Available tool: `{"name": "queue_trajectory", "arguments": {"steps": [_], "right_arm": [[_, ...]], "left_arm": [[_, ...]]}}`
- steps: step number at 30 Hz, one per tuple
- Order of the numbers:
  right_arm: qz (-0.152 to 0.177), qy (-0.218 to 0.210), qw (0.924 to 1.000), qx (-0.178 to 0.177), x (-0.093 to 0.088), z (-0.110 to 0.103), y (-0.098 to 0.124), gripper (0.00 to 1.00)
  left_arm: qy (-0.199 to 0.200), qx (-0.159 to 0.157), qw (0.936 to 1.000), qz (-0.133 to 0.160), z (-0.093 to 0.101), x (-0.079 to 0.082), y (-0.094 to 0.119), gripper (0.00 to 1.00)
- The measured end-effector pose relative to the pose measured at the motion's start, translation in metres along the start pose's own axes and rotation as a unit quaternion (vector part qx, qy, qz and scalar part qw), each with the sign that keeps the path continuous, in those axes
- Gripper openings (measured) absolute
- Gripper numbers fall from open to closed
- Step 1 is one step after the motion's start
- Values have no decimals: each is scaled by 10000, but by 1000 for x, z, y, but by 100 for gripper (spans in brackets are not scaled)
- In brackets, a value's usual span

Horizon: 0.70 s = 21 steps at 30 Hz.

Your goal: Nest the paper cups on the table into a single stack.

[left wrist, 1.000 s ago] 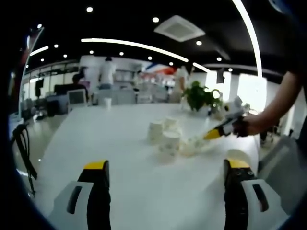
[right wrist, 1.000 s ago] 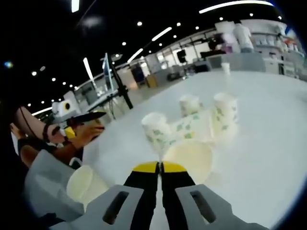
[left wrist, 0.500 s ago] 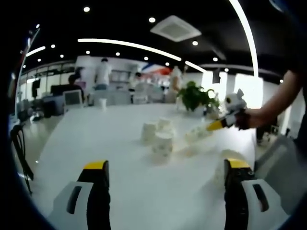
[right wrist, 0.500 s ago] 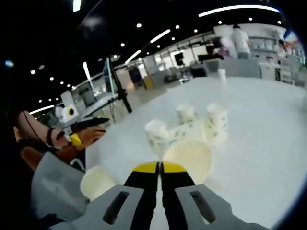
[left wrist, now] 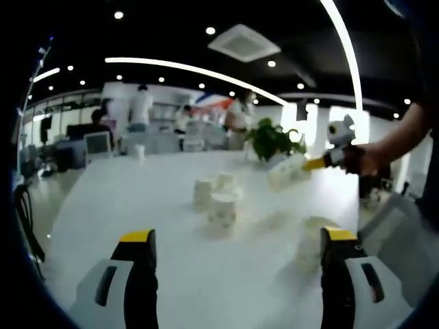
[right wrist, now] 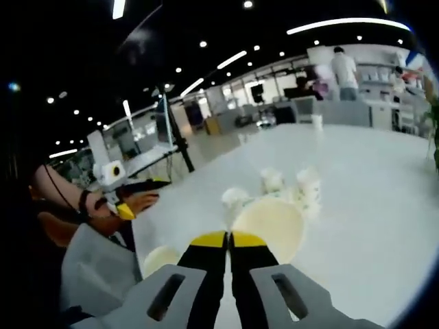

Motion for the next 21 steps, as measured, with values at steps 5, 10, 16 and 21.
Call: {"name": "queue_trajectory", "arguments": {"steps": [5, 10, 16, 21], "right_arm": [[103, 129, 9999, 17, 13, -8, 12, 0], [182, 295, 9993, 117, 27, -19, 20, 0], [167, 478, 9983, 302, 38, -35, 27, 0], [-256, 832, 9949, 517, 39, -56, 28, 0]], "left_arm": [[-35, -43, 10000, 15, 2, 2, -1, 97], [-65, -89, 9999, 65, 3, 7, -4, 97], [-88, -146, 9998, 72, 3, 11, -8, 96], [-103, -168, 9998, 65, 5, 10, -8, 96]]}}
Point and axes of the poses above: the point that each gripper's makers call its tool centre point, and the gripper's own axes: y roughly backward along the fingers, z roughly to its right, x roughly out of its top, the point moved 7 cm from there along y, roughly backward along the fingers, and after that the axes turned 1 degree about y, right-handed, at the moved point
